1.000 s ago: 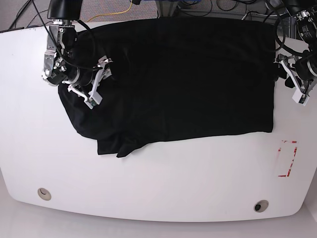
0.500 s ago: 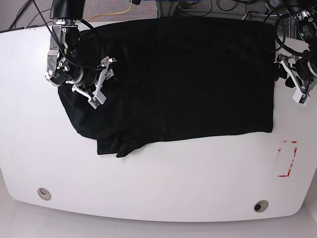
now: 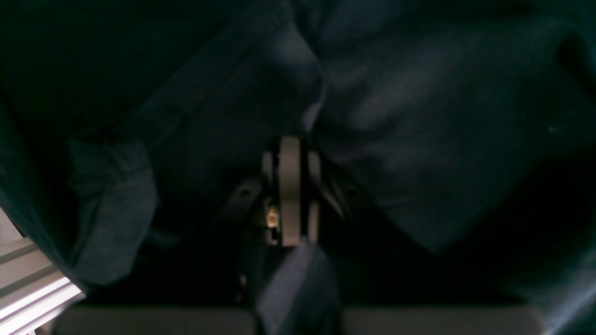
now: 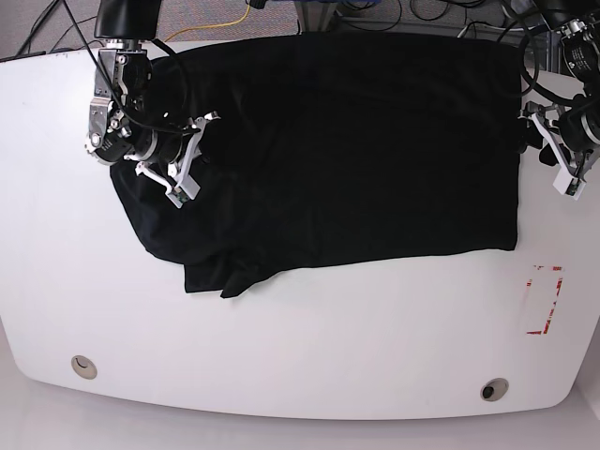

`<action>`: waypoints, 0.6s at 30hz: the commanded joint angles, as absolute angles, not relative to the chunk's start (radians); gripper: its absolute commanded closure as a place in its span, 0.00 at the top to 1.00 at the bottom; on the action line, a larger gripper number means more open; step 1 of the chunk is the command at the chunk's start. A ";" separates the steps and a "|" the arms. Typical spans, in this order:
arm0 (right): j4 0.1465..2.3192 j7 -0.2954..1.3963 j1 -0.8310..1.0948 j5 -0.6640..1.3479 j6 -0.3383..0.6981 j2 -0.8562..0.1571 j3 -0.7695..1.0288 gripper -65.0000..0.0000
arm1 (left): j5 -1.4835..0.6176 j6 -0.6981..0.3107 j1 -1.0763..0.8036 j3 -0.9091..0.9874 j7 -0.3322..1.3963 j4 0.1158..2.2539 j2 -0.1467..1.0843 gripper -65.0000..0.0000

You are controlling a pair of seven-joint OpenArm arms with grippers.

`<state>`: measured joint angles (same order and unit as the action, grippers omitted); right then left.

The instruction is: Layout the t-shirt on the table in an organized manner, then fold the t-shirt properly

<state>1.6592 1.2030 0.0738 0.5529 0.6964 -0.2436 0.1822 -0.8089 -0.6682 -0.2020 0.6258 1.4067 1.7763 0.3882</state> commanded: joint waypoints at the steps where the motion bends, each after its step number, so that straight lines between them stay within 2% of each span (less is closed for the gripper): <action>1: 1.673 1.182 0.061 0.565 0.698 -0.254 0.189 0.00 | -0.823 -0.673 -0.196 0.634 1.396 1.790 0.407 0.60; 7: 1.676 1.182 0.061 0.570 0.698 -0.255 0.193 0.00 | -0.823 -0.673 -0.196 0.634 1.396 1.790 0.407 0.60; 18: 1.822 1.187 0.048 0.572 0.698 -0.262 0.193 0.00 | -0.823 -0.673 -0.196 0.634 1.396 1.790 0.407 0.60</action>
